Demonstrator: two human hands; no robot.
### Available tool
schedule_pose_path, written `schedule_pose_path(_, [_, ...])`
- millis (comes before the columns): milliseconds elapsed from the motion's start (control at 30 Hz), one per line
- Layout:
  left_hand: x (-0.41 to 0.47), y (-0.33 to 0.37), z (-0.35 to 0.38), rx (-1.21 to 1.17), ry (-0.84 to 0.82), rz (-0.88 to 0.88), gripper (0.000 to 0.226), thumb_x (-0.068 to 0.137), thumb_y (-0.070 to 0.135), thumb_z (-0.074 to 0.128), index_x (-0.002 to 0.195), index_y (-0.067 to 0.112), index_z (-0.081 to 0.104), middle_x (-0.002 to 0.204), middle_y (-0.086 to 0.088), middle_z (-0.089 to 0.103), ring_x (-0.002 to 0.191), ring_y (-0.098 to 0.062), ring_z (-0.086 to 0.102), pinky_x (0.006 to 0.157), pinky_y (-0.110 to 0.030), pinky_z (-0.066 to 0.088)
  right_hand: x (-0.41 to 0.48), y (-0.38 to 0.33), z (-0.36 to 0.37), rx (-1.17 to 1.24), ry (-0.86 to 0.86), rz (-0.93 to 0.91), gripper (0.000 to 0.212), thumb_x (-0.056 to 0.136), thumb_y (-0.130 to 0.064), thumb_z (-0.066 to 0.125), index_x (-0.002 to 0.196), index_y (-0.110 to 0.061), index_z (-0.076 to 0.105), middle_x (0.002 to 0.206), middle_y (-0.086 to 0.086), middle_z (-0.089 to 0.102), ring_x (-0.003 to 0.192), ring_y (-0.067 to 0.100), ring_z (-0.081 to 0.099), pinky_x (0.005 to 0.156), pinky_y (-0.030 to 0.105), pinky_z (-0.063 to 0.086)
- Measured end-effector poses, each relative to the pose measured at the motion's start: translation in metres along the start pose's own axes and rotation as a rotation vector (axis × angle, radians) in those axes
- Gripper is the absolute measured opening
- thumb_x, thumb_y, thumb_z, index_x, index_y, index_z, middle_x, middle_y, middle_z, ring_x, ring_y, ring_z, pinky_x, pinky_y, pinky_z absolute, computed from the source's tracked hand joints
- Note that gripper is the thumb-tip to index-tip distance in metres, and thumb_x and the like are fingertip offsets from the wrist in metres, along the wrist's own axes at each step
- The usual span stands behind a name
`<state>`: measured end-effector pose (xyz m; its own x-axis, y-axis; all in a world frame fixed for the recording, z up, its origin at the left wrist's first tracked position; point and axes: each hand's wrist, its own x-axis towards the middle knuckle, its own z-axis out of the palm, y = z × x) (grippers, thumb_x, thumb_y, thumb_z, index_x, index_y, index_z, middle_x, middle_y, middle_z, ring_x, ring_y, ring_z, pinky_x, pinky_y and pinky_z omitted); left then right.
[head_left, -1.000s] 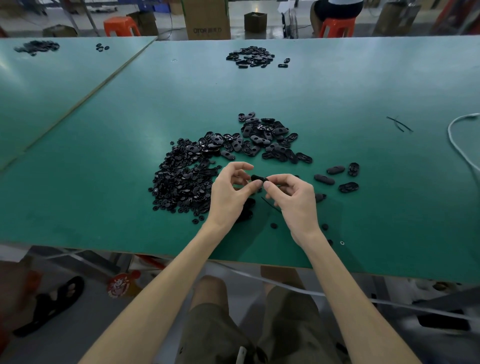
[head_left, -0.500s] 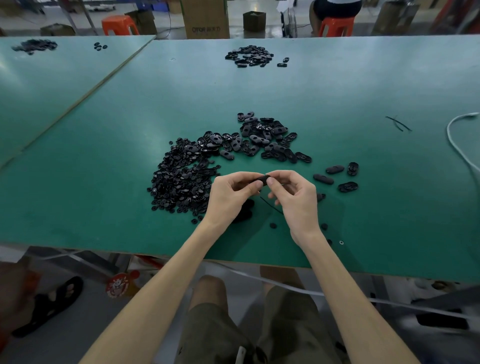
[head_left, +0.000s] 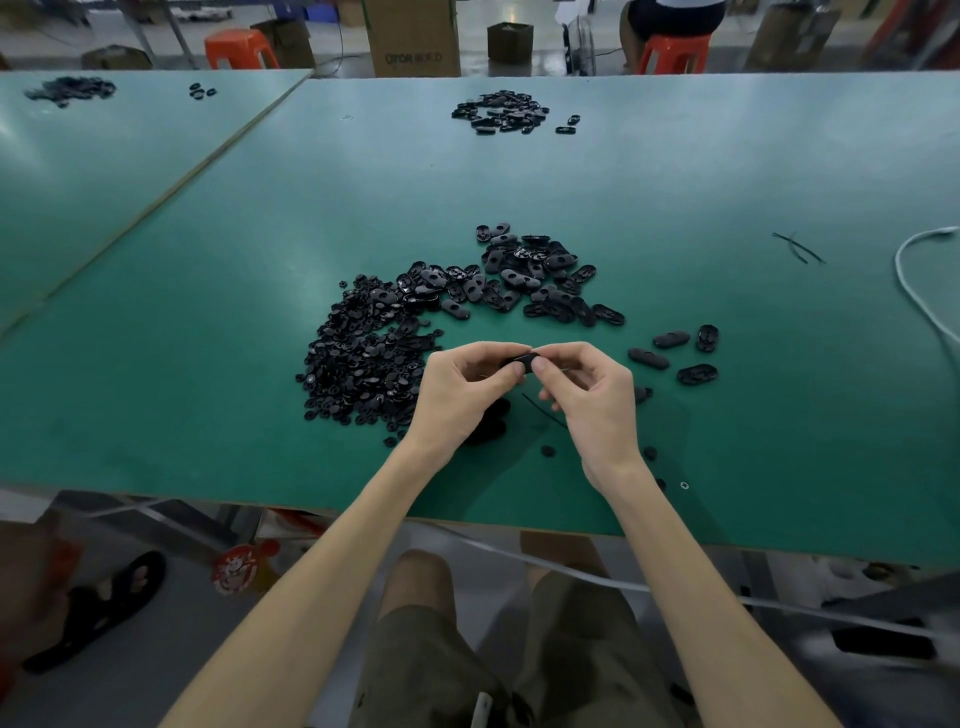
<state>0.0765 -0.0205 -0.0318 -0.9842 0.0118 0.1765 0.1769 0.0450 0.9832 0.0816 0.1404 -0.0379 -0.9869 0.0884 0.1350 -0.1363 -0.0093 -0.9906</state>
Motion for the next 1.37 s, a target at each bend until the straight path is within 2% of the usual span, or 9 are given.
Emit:
schedule_pose_path(133, [0.0, -0.001, 0.001, 0.035, 0.02, -0.005, 0.021, 0.091, -0.001, 0.073, 0.102, 0.015, 0.079, 0.095, -0.004, 0.08, 0.09, -0.024, 0.076, 0.087, -0.034, 0.061, -0.001, -0.001, 0.001, 0.007, -0.009, 0.002, 0.012, 0.093, -0.008, 0.077, 0.091, -0.02, 0.075, 0.08, -0.005, 0.076, 0.067, 0.006, 0.065, 0.059, 0.017, 0.051])
schedule_pose_path(233, [0.0, -0.002, 0.003, 0.082, 0.043, -0.003, 0.019, 0.09, -0.004, 0.071, 0.101, 0.009, 0.079, 0.095, -0.008, 0.08, 0.091, -0.032, 0.075, 0.089, -0.041, 0.061, -0.001, -0.001, 0.002, -0.015, -0.023, 0.007, 0.011, 0.093, -0.009, 0.077, 0.09, -0.019, 0.075, 0.082, -0.004, 0.077, 0.072, 0.006, 0.068, 0.062, 0.018, 0.053])
schedule_pose_path(400, [-0.001, 0.002, 0.004, 0.123, 0.063, -0.001, 0.017, 0.089, -0.007, 0.068, 0.1, 0.002, 0.077, 0.095, -0.011, 0.079, 0.09, -0.031, 0.074, 0.087, -0.038, 0.061, -0.001, -0.001, 0.003, -0.064, -0.039, 0.012, 0.009, 0.092, -0.011, 0.078, 0.09, -0.02, 0.076, 0.085, -0.002, 0.078, 0.076, 0.012, 0.07, 0.07, 0.031, 0.058])
schedule_pose_path(634, [-0.001, 0.002, 0.002, 0.111, 0.058, -0.012, 0.017, 0.09, -0.005, 0.07, 0.101, 0.004, 0.078, 0.095, -0.008, 0.079, 0.091, -0.028, 0.075, 0.089, -0.038, 0.061, -0.001, -0.002, 0.003, -0.054, -0.03, 0.011, 0.007, 0.092, -0.009, 0.078, 0.09, -0.016, 0.075, 0.08, -0.002, 0.076, 0.068, 0.009, 0.064, 0.064, 0.026, 0.054])
schedule_pose_path(800, [-0.001, 0.001, -0.002, 0.002, -0.002, -0.035, 0.019, 0.091, 0.002, 0.075, 0.11, 0.005, 0.078, 0.099, -0.004, 0.08, 0.092, -0.02, 0.077, 0.088, -0.027, 0.059, -0.001, -0.002, 0.002, 0.008, 0.016, 0.012, 0.008, 0.094, -0.008, 0.076, 0.091, -0.016, 0.074, 0.078, -0.006, 0.074, 0.064, 0.005, 0.062, 0.058, 0.016, 0.049])
schedule_pose_path(1067, [0.001, 0.0, 0.002, 0.125, 0.013, -0.004, 0.017, 0.091, -0.003, 0.072, 0.104, 0.008, 0.079, 0.095, -0.004, 0.08, 0.088, -0.02, 0.075, 0.086, -0.033, 0.06, -0.001, 0.001, 0.001, -0.015, 0.018, 0.031, 0.008, 0.094, -0.009, 0.076, 0.092, -0.016, 0.074, 0.077, -0.005, 0.074, 0.065, 0.005, 0.063, 0.059, 0.017, 0.05])
schedule_pose_path(1167, [0.008, 0.011, 0.004, 0.228, 0.008, 0.052, 0.017, 0.091, 0.001, 0.073, 0.104, 0.011, 0.079, 0.096, 0.0, 0.079, 0.089, -0.021, 0.074, 0.082, -0.033, 0.061, 0.0, 0.001, 0.001, 0.0, 0.032, 0.035, 0.011, 0.096, -0.011, 0.073, 0.105, -0.018, 0.073, 0.086, -0.004, 0.075, 0.067, 0.01, 0.066, 0.061, 0.021, 0.052])
schedule_pose_path(1267, [0.026, 0.032, 0.016, 0.308, 0.038, 0.129, 0.018, 0.09, 0.005, 0.075, 0.103, 0.017, 0.079, 0.096, 0.008, 0.078, 0.089, -0.009, 0.073, 0.081, -0.025, 0.058, 0.002, -0.001, 0.0, -0.005, 0.057, 0.052, 0.018, 0.098, -0.009, 0.071, 0.114, -0.017, 0.069, 0.095, 0.001, 0.074, 0.075, 0.009, 0.071, 0.069, 0.023, 0.058])
schedule_pose_path(1367, [0.043, 0.053, 0.045, 0.348, -0.065, 0.141, 0.015, 0.087, 0.009, 0.078, 0.097, 0.019, 0.079, 0.087, 0.012, 0.077, 0.08, 0.002, 0.07, 0.076, -0.012, 0.051, 0.003, -0.003, 0.005, -0.12, -0.025, 0.046, 0.012, 0.098, 0.0, 0.065, 0.096, -0.012, 0.065, 0.078, -0.005, 0.069, 0.064, 0.007, 0.064, 0.066, 0.029, 0.052])
